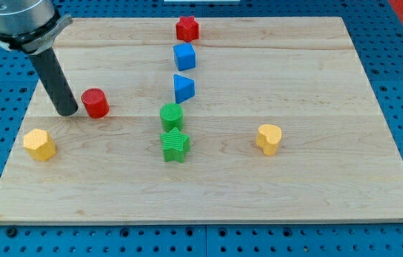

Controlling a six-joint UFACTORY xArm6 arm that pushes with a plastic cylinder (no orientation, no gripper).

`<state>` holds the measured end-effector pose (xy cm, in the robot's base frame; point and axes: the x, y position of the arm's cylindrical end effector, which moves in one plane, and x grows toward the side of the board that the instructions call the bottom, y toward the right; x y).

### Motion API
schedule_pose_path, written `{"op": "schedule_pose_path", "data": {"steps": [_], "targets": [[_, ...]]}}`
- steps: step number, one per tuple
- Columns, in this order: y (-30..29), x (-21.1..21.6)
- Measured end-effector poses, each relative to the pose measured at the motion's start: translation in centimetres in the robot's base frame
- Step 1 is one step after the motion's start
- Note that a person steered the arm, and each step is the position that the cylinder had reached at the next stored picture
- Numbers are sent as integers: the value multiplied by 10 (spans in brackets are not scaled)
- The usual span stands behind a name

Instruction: Place the red circle right horizontally towards blue triangle

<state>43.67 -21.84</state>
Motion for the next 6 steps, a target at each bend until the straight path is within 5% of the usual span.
{"op": "schedule_pose_path", "data": {"steps": [3,6], "targets": [[100,-25],[84,-71]]}}
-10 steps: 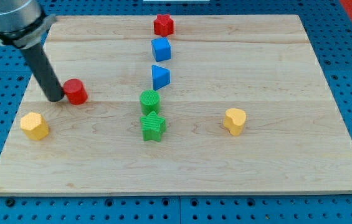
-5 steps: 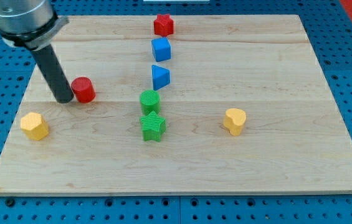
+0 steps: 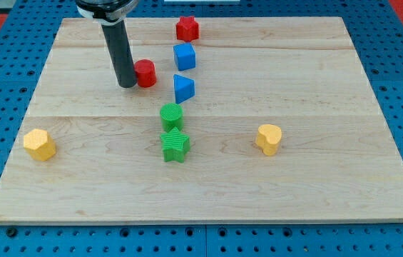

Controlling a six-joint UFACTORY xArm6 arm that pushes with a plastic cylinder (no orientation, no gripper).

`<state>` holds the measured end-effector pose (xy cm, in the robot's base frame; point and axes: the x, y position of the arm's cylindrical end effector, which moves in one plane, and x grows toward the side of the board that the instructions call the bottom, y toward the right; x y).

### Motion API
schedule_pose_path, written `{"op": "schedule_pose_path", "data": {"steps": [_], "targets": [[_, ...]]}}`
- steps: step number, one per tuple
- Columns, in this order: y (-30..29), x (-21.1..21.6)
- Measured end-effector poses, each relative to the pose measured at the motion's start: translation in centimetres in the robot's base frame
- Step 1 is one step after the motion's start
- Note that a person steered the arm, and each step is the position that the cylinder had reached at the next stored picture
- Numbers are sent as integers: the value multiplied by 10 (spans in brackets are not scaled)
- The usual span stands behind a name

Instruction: Place the red circle right horizontally towards blue triangle

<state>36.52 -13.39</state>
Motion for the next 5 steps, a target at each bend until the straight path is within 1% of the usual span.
{"op": "schedule_pose_path", "data": {"steps": [1,2,3,5], "targets": [[-6,-16],[1,-22],[33,-22],[71,-25]]}}
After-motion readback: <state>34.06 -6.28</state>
